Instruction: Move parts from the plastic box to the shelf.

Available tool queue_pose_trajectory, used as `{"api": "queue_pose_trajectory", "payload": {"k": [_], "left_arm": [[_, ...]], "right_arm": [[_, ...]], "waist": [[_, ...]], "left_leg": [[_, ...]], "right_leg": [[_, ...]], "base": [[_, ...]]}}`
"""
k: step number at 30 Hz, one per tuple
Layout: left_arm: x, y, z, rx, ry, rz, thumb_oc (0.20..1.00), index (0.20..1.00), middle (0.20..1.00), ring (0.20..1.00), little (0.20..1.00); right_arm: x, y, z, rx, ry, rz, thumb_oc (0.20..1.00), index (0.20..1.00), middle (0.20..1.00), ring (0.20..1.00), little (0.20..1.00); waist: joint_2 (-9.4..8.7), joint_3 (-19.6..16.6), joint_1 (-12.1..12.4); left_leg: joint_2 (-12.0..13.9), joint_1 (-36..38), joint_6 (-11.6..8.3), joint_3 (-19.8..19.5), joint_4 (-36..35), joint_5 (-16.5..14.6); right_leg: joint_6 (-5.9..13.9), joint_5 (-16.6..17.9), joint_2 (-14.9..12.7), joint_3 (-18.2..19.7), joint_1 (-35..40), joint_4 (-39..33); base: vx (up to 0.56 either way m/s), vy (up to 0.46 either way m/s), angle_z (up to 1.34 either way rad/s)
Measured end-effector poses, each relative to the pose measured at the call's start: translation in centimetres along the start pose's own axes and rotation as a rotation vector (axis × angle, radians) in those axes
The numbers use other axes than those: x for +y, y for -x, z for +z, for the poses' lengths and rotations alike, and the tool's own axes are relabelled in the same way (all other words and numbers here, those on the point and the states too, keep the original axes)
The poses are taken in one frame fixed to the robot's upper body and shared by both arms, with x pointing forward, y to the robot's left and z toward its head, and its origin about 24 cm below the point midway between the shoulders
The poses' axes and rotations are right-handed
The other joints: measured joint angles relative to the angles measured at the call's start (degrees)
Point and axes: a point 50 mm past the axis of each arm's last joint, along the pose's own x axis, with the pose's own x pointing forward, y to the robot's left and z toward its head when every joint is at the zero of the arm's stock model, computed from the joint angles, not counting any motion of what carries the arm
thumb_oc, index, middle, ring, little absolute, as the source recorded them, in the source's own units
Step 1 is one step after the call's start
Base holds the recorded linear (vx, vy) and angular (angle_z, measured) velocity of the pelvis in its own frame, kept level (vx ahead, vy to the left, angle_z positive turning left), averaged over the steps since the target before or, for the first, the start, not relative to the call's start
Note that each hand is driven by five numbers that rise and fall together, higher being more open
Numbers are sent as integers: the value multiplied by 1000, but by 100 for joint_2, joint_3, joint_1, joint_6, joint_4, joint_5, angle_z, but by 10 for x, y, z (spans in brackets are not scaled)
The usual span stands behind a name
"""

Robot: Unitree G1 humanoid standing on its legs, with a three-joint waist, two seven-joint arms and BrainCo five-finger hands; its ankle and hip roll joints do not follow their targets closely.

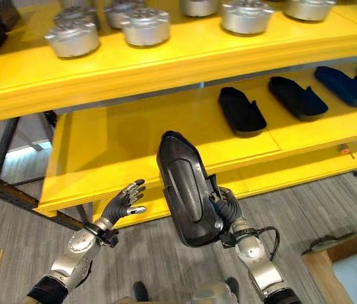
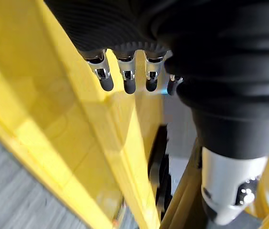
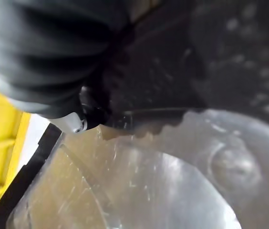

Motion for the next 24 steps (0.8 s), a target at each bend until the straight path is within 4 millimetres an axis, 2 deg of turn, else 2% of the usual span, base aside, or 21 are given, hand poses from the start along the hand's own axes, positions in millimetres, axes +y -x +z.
{"api": "queue_pose_trajectory", "payload": {"k": [2, 3, 6, 7, 9, 10, 11, 12, 13, 14, 15, 16, 18, 20, 24], "left_arm": [[-2, 10, -9, 35, -7, 10, 1000, 1000, 1000, 1000, 1000], [0, 16, -14, 53, -13, 29, 1000, 1000, 1000, 1000, 1000], [2, 18, -15, 55, -22, 50, 1000, 1000, 1000, 1000, 1000], [7, 17, -12, 42, -26, 68, 1000, 1000, 1000, 1000, 1000], [12, 17, -9, 29, -29, 88, 1000, 1000, 1000, 1000, 1000], [15, 17, -6, 11, -37, 98, 1000, 1000, 1000, 1000, 1000], [14, 17, -5, 7, -34, 99, 1000, 1000, 1000, 1000, 1000], [15, 14, -2, -3, -41, 89, 1000, 1000, 1000, 1000, 1000], [15, 13, -2, -5, -41, 88, 1000, 1000, 1000, 1000, 1000], [10, 14, -5, 7, -32, 75, 1000, 1000, 1000, 1000, 1000], [8, 16, -7, 12, -25, 77, 1000, 1000, 1000, 1000, 1000], [-2, 16, -12, 17, 13, 68, 1000, 1000, 1000, 1000, 1000], [-12, 15, -11, -4, 53, 79, 1000, 1000, 1000, 1000, 1000], [-15, 13, -8, -21, 65, 79, 1000, 1000, 1000, 1000, 1000], [-17, 10, -8, -26, 83, 84, 1000, 1000, 1000, 1000, 1000]], "right_arm": [[-2, -3, 6, -26, -8, -8, 200, 200, 200, 200, 200], [2, -3, 7, -27, -17, 1, 200, 200, 200, 200, 200], [9, -8, 12, -46, -39, 1, 200, 200, 200, 200, 200], [16, -14, 21, -77, -51, 19, 200, 200, 200, 200, 200], [22, -20, 29, -108, -60, 30, 200, 200, 200, 200, 200], [25, -24, 35, -127, -66, 30, 200, 200, 200, 200, 200], [24, -25, 35, -126, -61, 27, 200, 200, 200, 200, 200], [23, -23, 31, -107, -56, 16, 200, 200, 200, 200, 200], [23, -23, 30, -96, -52, 13, 200, 200, 200, 200, 200], [21, -22, 23, -62, -47, 3, 200, 200, 200, 200, 200], [20, -22, 19, -46, -42, 2, 200, 200, 200, 200, 200], [15, -21, 10, 0, -10, -4, 200, 200, 200, 200, 200], [8, -20, 4, 36, 37, 12, 200, 200, 200, 200, 200], [3, -20, 2, 51, 64, 19, 200, 200, 200, 200, 200], [-1, -21, 2, 61, 81, 27, 200, 200, 200, 200, 200]], "waist": [[-7, -17, 83], [-120, -9, 125], [-194, 15, 286], [-204, 19, 432], [-242, 7, 573], [-306, -27, 575], [-269, -13, 566], [-233, 11, 424], [-300, -24, 384], [-439, -116, 377], [-455, -134, 388], [-170, -151, 375], [27, -158, 412], [46, -148, 444], [52, -151, 441]], "left_leg": [[-150, -41, -54, 14, -21, -107], [-180, -20, -83, 0, 3, -111], [-36, -6, -80, 100, 29, -112], [44, 81, -56, 338, 32, -141], [66, 194, -32, 544, 22, -194], [49, 192, 19, 556, 16, -279], [49, 188, 49, 398, 5, -294], [190, 103, 60, 161, 5, -222], [169, 71, 86, 123, 1, -237], [31, 101, -18, -8, -28, -286], [85, 132, -103, -81, -28, -298], [388, 93, -281, -179, -19, -279], [554, 127, -356, -108, 6, -174], [655, 158, -322, -34, 52, -34], [818, 294, -361, -6, 72, 3]], "right_leg": [[92, 107, -147, -117, 147, -282], [30, 155, -138, -154, 162, -258], [-272, 385, -18, -352, -87, 39], [-392, 649, 49, -715, -214, 182], [-470, 803, 44, -1017, -285, 287], [-407, 895, -35, -1096, -331, 390], [-265, 700, 16, -968, -504, 586], [-235, 315, 507, -362, -488, 350], [-225, 342, 653, -278, -507, 7], [-195, 666, 550, -108, -506, -866], [-171, 955, 563, -99, -476, -907], [-399, 853, 888, -168, -390, -887], [-637, 836, 1111, -250, -379, -878], [-717, 784, 1222, -254, -325, -879], [-835, 611, 1377, -367, -123, -881]], "base": [[112, 427, 8], [46, 282, 9], [49, 230, -20], [71, 177, -58], [33, 34, -53], [69, -90, -23], [111, -155, 45], [144, -172, 61], [188, -247, 87], [211, -370, 47], [222, -413, 43], [158, -326, 24], [108, -165, 4], [101, -139, -11], [88, -105, 5]]}}
